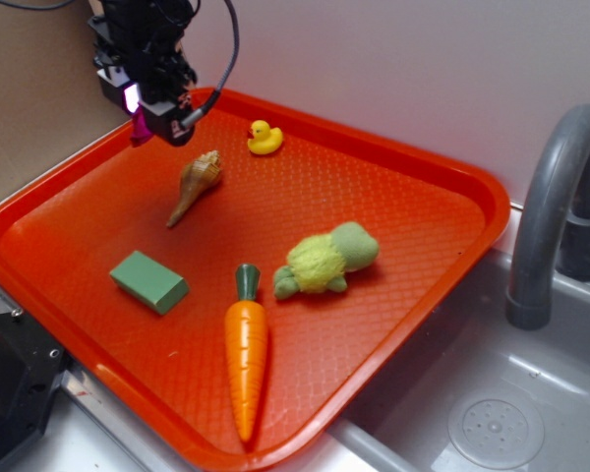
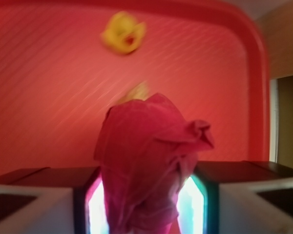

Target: Grab the red paper.

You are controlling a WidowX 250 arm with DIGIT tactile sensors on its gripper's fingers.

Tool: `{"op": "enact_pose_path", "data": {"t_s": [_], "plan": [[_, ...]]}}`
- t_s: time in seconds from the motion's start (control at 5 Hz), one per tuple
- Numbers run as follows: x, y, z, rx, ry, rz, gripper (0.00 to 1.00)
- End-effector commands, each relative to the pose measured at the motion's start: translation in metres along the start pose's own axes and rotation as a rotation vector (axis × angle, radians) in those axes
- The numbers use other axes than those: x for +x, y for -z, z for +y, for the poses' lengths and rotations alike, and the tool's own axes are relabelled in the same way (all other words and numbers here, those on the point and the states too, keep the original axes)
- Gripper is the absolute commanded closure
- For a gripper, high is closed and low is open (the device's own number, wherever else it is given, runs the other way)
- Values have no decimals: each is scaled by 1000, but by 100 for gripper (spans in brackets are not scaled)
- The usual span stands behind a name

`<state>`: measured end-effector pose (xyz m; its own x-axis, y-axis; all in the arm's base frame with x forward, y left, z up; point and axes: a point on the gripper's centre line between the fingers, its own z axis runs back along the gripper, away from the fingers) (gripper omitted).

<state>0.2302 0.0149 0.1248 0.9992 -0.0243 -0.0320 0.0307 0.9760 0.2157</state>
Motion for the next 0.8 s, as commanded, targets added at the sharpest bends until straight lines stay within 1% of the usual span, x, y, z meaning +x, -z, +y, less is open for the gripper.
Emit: {"op": "enact_pose_path", "data": {"t_s": [0.0,0.2,0.4,0.6], "plan": [[-14,-78,21,-123,25,-104,100],[-12,-118,35,-188,-160,-161,100],[-7,-124,36,-163,-233,-185,100],[-5,-118,36,-158,-215,-183,100]]}}
